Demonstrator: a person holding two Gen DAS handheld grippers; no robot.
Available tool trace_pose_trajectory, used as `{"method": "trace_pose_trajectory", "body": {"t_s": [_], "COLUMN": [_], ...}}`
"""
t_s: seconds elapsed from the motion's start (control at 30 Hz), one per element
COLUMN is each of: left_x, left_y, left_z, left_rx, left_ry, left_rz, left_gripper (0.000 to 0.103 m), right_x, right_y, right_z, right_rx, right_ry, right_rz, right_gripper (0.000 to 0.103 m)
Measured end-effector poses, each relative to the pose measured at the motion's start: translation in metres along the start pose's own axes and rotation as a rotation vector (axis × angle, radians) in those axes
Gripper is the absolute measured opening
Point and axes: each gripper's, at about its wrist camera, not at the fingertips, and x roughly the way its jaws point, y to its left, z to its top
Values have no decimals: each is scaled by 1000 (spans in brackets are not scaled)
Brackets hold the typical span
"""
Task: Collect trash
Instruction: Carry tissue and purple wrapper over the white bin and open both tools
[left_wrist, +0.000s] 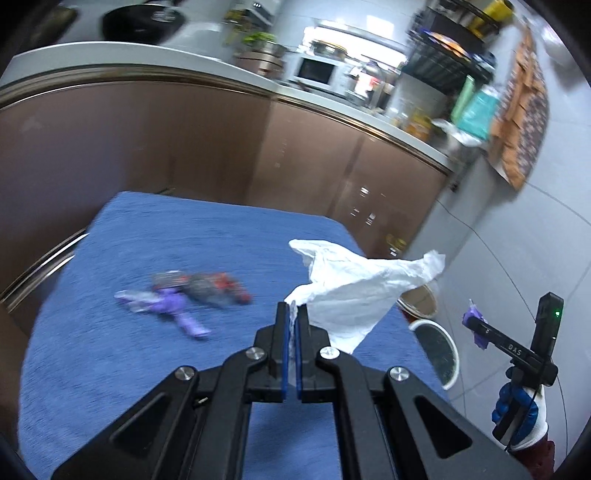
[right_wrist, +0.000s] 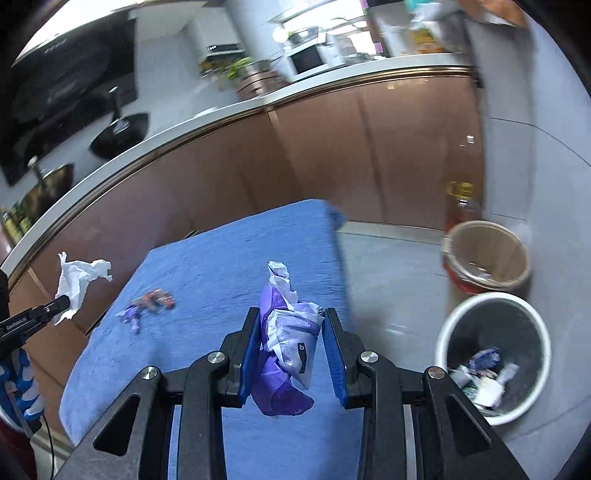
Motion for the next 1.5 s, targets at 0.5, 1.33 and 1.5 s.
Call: {"method": "trace_pose_trajectory", "body": {"t_s": [0.5, 1.33, 1.5], "left_x": [149, 340, 342], "left_y": [-193, -346, -344], "left_z": [-3, -49, -50], "left_rx": [288, 329, 318], "left_ry": [211, 501, 504], "left_rz": [-243, -385, -379], "left_gripper": [2, 6, 31], "right_x": [-25, 6, 1], "right_y": [-138, -239, -234], "right_z": [-22, -31, -34], "right_rx": [199, 319, 333], "right_ry": [-24, 44, 33], "right_rz": [-227, -458, -466], "right_gripper": [31, 53, 56]}}
